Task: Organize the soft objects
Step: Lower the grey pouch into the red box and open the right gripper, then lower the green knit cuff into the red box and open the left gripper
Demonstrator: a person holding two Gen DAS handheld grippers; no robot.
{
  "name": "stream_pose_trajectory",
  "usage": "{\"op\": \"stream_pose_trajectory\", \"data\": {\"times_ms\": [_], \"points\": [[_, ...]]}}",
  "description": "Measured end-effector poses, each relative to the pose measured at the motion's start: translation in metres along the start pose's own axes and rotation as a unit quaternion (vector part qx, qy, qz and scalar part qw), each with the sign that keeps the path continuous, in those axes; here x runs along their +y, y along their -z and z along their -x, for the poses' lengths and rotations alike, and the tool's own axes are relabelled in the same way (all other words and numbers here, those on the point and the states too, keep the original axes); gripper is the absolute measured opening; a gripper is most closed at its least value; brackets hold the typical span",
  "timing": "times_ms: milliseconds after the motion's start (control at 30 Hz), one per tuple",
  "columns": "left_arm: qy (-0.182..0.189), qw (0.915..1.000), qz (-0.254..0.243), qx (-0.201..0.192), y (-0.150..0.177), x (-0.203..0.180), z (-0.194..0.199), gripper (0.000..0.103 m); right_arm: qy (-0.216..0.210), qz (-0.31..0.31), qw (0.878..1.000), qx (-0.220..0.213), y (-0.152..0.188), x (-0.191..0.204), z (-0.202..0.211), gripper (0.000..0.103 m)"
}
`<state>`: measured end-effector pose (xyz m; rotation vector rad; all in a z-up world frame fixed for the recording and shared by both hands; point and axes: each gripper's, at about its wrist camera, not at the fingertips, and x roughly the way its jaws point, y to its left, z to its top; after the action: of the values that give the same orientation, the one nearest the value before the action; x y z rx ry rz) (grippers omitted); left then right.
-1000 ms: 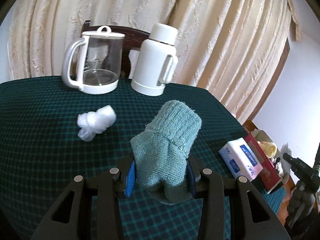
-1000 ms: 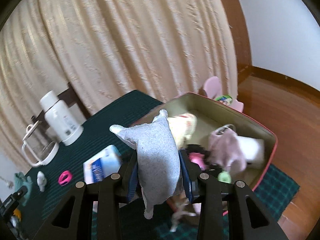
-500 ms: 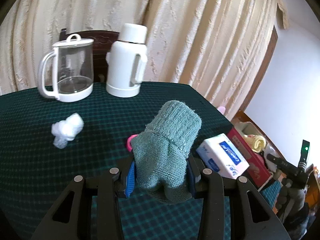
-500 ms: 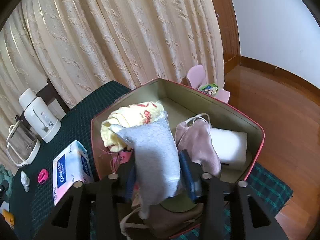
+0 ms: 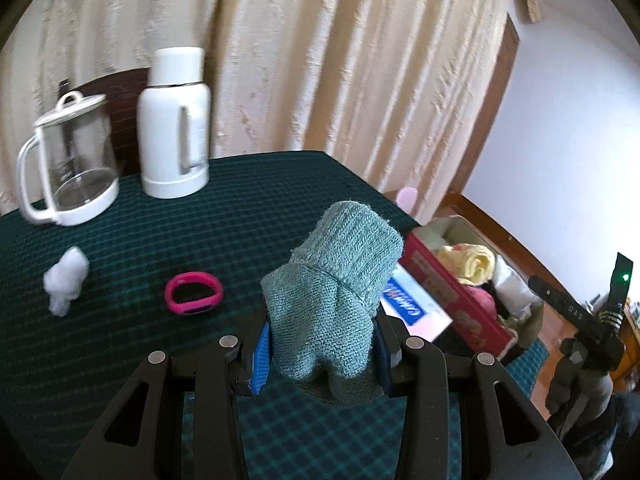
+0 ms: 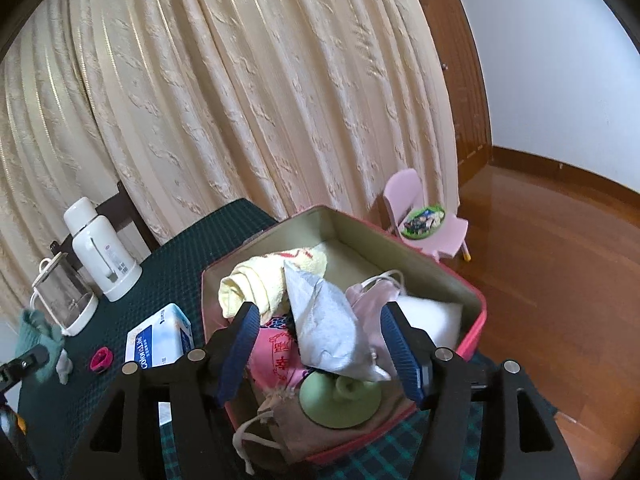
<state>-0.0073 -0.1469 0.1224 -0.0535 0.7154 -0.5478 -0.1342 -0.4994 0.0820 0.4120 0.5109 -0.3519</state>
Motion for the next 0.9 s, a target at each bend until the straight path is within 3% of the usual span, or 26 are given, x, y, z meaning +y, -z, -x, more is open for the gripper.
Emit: {"op": "stream_pose_trajectory", "data": {"times_ms": [400, 900], "points": [[0.049, 0.9968, -0.055, 0.031, -0.010, -0.077, -0.041, 0.041, 0.015, 0.018, 0.999, -0.041, 0.003, -0.020, 0.019, 0.066], [0.060, 0.9916, -0.100, 0.056, -0.033, -0.146, -0.112, 0.041, -0.007, -0.007, 0.999, -0.037, 0.005, -0.047, 0.015, 0.066]]}}
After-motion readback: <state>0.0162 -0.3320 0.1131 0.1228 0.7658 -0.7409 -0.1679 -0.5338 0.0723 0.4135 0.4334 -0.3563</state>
